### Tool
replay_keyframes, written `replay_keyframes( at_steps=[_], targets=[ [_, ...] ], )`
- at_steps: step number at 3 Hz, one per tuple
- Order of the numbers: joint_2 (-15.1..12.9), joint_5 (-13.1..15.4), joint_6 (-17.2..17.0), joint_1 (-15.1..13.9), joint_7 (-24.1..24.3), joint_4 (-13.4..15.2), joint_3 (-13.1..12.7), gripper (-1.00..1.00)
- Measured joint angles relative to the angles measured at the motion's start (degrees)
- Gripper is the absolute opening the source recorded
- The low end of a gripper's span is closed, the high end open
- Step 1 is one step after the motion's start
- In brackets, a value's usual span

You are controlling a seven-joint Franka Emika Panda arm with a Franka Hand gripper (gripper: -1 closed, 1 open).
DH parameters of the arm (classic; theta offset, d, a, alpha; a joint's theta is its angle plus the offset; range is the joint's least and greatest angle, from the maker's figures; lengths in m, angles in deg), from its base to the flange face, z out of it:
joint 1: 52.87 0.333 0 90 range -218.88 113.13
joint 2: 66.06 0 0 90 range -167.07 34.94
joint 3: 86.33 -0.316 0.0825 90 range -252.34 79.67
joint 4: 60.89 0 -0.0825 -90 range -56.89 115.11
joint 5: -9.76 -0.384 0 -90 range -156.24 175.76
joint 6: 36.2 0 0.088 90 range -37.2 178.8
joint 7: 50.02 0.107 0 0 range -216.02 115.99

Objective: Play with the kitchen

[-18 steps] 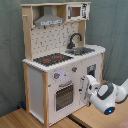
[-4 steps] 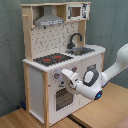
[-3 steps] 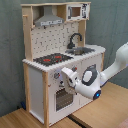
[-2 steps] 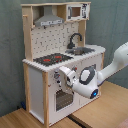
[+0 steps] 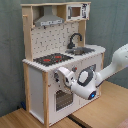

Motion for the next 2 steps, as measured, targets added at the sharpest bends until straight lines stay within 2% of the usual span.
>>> replay_keyframes(
  at_steps=[1, 2],
  targets=[
    [-0.5, 0.0, -1.1, 0.3, -4.4, 1.0, 0.0, -1.0],
    [-0.5, 0.0, -1.1, 0.3, -11.3, 1.0, 0.0, -1.0]
  ],
)
